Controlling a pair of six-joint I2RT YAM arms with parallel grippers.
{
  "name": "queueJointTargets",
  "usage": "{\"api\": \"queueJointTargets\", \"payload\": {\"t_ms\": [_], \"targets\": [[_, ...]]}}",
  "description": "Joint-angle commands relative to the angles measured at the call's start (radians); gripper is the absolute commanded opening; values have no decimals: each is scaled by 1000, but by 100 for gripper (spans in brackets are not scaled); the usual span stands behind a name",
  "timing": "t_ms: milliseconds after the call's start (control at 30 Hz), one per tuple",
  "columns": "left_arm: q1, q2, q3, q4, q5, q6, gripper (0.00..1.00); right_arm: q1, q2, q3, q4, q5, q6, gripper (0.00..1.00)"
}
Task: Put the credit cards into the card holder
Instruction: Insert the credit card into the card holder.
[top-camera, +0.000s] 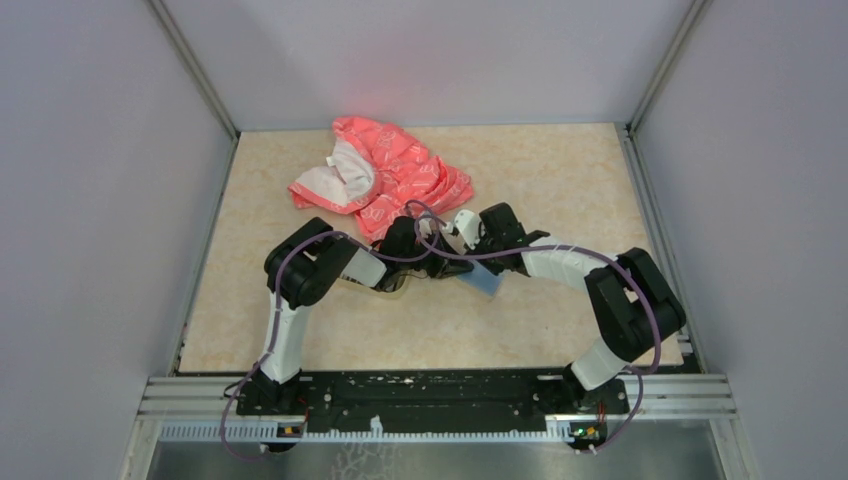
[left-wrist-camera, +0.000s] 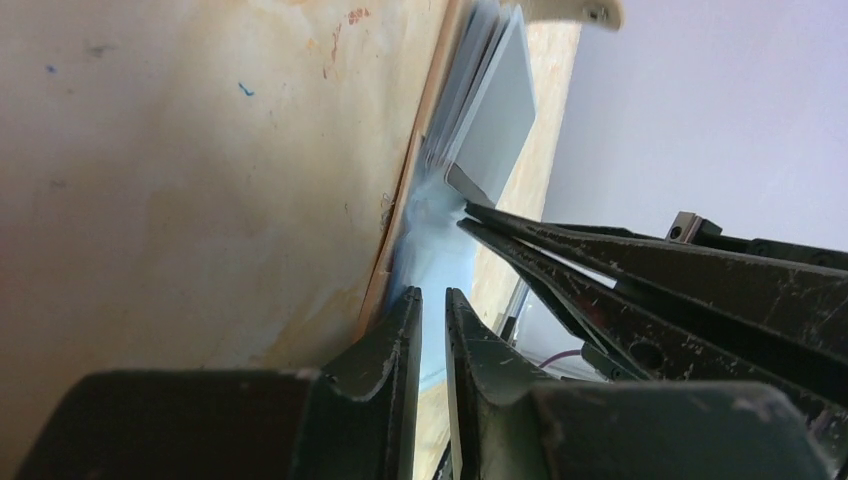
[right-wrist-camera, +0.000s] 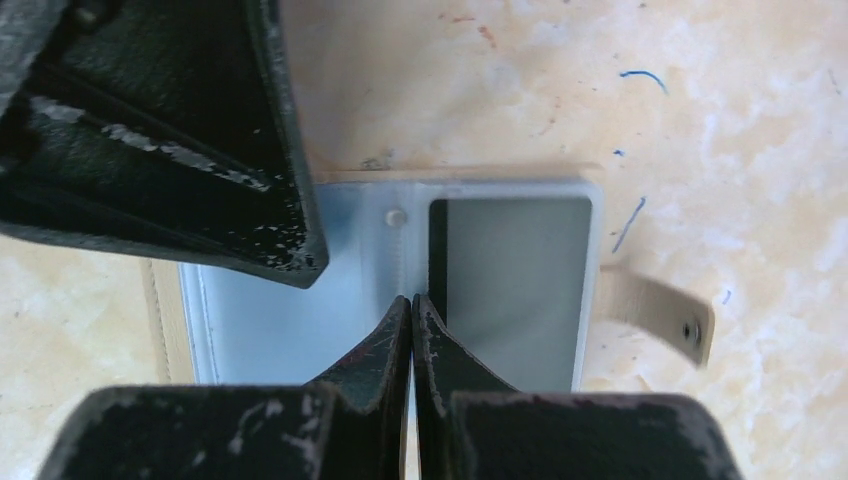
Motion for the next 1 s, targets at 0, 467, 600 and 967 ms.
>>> {"api": "queueJointTargets", "payload": {"t_ms": [0,467,600,967], "targets": [[0,40,-19,-89,-18,37,21,-9,-16,12,76,93,20,0],[-24,-202,60,-267,-63,284,25,-254,-208,92,-60,-398,98,26],[-48,-308,80,-314,-83,389,26,-322,-174,104,-71,-438,146,44],[-66,-736,-73,-516,-297,796,34,-381,-25,155,-150,-458,147,56]]}}
